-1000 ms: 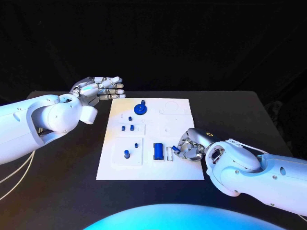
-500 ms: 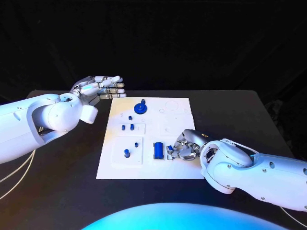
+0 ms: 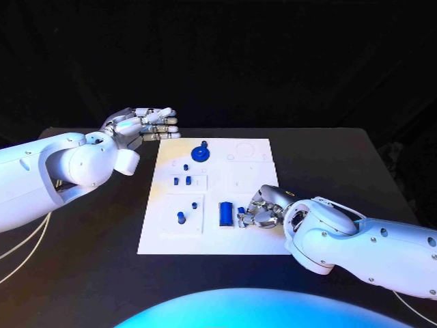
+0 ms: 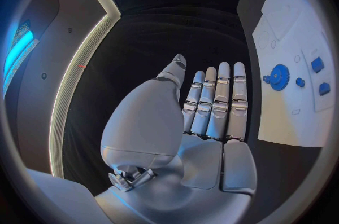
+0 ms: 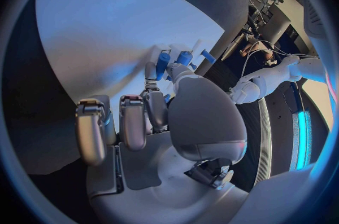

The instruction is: Assemble the parts on the task board

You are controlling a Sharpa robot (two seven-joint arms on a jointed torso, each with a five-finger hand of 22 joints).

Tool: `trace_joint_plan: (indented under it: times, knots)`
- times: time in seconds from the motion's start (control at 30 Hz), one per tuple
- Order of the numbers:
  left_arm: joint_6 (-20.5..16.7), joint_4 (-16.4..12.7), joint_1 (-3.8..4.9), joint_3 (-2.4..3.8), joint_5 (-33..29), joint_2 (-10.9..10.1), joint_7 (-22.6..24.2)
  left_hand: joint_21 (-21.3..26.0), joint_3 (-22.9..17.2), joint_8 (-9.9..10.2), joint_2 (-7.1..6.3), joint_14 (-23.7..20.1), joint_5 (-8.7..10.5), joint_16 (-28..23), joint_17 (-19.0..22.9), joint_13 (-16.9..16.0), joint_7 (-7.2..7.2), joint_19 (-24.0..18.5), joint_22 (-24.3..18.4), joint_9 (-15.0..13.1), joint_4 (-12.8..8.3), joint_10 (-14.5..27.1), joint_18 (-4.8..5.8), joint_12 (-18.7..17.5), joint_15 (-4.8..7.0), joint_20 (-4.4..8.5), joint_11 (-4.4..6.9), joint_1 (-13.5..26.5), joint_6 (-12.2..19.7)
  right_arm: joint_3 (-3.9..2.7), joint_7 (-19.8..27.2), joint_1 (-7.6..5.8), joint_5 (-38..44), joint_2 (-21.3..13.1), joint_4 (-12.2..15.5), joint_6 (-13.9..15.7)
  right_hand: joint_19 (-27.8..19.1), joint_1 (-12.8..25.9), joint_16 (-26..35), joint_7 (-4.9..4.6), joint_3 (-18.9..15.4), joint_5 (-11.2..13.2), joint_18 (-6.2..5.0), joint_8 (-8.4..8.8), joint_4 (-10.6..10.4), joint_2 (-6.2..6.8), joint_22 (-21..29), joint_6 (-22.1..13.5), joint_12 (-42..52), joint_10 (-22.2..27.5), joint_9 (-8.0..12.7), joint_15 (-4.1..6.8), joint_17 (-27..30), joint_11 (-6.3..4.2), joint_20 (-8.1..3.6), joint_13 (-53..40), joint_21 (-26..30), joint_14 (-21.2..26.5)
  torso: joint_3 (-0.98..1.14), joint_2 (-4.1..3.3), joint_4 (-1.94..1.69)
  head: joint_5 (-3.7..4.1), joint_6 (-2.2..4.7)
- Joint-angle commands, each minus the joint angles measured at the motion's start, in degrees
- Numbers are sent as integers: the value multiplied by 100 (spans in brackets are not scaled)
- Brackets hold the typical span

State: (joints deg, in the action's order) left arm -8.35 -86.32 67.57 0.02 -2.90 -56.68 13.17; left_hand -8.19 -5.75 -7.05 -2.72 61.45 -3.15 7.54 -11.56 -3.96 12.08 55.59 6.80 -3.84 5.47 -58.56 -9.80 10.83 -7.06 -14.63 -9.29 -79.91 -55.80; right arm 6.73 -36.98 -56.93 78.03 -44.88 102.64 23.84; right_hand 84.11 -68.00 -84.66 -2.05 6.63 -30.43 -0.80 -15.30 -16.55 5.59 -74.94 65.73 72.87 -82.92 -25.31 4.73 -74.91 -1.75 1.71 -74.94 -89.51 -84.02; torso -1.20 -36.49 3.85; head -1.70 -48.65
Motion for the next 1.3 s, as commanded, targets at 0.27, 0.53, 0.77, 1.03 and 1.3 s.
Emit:
trace_joint_plan:
  times: [0.27, 0.53, 0.77, 1.03, 1.3]
  knots:
    - [118, -16, 6, 4, -15, 1, 1, 30, 15, 28, 25, 51, 32, -22, 7, 5, 24, 49, -7, 5, -9, -44, -78, -25, -4, 0, -6, -14, 7, 3, 81, 12, 24, -2, 6, -63, 567, 565, -28, -38, -492, 998, 68, -40, 2, -88, -1490, -29, 26, -30, -41, 27, -685, 14, -26, -357, 4, -429, -1, 3, -1, -10, -4]
    - [122, -14, 6, 4, -14, 0, -7, 30, 15, 28, 25, 51, 32, -22, 7, 5, 24, 49, -7, 5, -9, -44, -78, -25, -4, 0, -6, -14, 7, 4, 117, 14, 79, -45, 27, 10, 563, 734, -27, -40, -717, 1429, 66, -55, -10, -173, -1487, -45, 24, -27, -60, 26, -684, 18, -24, -365, 13, -429, 0, 2, 0, -11, 0]
    - [121, -11, 6, 4, -13, 1, -6, 30, 15, 28, 25, 51, 32, -22, 7, 5, 24, 49, -7, 5, -9, -44, -78, -25, -4, 0, -6, -14, 7, 3, 162, 22, 142, -166, 83, 38, 561, 500, -25, -33, -790, 1212, 65, -71, 66, -263, -1486, -66, 23, -26, -81, 31, -684, 12, -28, -375, 18, -429, 2, 1, -1, -14, 2]
    - [96, 18, 5, 3, -13, 25, 39, 36, 19, 29, 28, 54, 32, -29, 7, 6, 24, 52, -12, 6, -7, -43, -78, -27, -4, 0, -7, -11, 7, 0, 968, -31, -149, -452, 152, 306, 396, -189, 152, -107, -761, 1037, -19, 28, 342, -319, -1373, -284, -328, 163, -52, -5, -425, 68, -9, -167, 396, -364, 5, 36, 15, -33, 48]
    - [-110, 171, -22, -38, -51, 212, 304, 66, 16, 5, 47, 121, 31, -46, -4, 0, -21, 88, -40, -2, -33, -109, -79, -15, 22, 4, 28, -58, -44, 0, 3539, -365, -2873, -576, -384, 406, -655, -1113, 1530, -387, -612, 1476, -478, 423, 697, -441, -626, -775, -2888, 1559, 141, -204, 1230, 301, 167, 1520, 2741, 144, -4, 195, 62, -10, 203]
